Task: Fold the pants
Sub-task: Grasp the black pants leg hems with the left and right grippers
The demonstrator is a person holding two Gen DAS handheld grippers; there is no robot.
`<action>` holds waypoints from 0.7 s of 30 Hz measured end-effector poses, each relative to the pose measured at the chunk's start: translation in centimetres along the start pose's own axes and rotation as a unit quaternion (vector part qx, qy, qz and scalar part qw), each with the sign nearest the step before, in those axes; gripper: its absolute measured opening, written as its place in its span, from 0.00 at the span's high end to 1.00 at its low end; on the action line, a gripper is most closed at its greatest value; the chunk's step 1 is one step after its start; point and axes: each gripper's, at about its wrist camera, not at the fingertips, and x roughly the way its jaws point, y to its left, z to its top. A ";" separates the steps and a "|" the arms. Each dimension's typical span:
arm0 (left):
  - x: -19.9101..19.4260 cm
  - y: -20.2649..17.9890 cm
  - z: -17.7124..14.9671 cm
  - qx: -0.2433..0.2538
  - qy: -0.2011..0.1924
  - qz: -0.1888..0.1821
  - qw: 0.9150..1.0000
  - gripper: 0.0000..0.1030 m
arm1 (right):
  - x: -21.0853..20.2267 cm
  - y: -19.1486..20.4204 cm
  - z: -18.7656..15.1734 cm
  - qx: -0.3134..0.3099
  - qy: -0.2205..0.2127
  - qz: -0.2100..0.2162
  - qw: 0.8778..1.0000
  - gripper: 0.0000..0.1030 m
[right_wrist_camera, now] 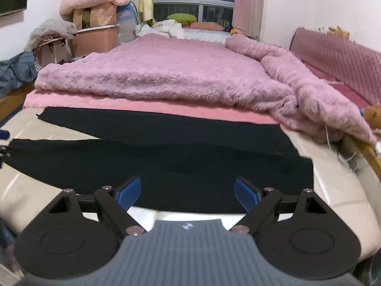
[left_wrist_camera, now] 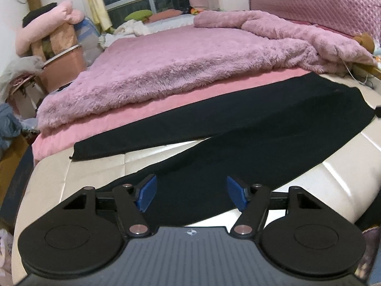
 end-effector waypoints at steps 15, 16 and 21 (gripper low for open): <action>7.0 4.5 -5.0 0.207 0.077 -0.038 0.974 0.37 | 10.6 -7.6 0.0 -0.152 0.135 0.000 0.979 0.49; 7.2 4.7 -5.5 0.219 0.083 -0.040 0.971 0.37 | 11.2 -8.0 -0.2 -0.156 0.143 -0.003 0.977 0.49; 8.4 5.7 -6.9 0.253 0.114 -0.031 0.960 0.39 | 13.1 -10.3 -0.5 -0.151 0.166 -0.006 0.974 0.49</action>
